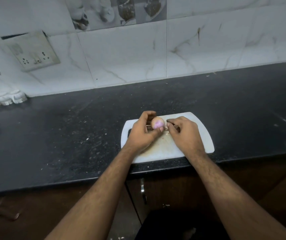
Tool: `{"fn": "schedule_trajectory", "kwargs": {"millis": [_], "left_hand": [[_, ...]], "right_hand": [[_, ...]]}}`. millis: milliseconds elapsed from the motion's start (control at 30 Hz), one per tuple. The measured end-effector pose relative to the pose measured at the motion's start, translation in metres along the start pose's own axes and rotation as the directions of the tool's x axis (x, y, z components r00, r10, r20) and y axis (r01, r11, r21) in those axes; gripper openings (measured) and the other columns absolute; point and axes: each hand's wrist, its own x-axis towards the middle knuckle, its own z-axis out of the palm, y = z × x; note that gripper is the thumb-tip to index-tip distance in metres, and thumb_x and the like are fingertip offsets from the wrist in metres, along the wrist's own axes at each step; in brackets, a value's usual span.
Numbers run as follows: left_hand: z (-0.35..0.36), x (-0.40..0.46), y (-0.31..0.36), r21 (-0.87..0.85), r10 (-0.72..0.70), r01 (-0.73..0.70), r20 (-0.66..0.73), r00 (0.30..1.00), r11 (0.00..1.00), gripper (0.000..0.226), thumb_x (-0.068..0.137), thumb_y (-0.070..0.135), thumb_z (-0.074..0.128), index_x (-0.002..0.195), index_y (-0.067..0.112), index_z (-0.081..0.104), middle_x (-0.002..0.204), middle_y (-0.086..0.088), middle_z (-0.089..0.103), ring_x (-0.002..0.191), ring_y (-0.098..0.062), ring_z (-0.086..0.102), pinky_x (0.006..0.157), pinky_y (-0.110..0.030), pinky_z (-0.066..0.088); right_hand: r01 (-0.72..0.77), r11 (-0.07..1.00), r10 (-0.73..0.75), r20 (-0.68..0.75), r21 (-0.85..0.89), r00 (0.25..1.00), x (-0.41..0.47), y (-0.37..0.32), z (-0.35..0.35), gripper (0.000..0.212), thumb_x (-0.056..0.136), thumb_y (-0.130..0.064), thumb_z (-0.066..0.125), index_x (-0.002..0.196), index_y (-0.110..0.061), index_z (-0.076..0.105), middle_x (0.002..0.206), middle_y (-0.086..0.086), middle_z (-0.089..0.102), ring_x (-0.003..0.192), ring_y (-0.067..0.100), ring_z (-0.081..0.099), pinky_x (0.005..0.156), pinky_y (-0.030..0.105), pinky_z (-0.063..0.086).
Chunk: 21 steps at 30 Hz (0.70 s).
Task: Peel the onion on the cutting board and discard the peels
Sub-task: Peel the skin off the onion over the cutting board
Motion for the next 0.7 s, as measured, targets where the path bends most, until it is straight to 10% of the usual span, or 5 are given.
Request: {"fn": "schedule_trajectory", "kwargs": {"millis": [700], "left_hand": [[0.001, -0.007, 0.009, 0.14, 0.147, -0.146, 0.001, 0.989, 0.979, 0.043, 0.082, 0.014, 0.082, 0.123, 0.021, 0.072, 0.114, 0.011, 0.074, 0.102, -0.003, 0.067, 0.078, -0.014, 0.049]], "right_hand": [[0.016, 0.999, -0.017, 0.006, 0.041, 1.0, -0.003, -0.002, -0.003, 0.014, 0.097, -0.028, 0.068, 0.101, -0.018, 0.077, 0.093, -0.009, 0.072, 0.082, 0.008, 0.064, 0.077, 0.031, 0.056]]}}
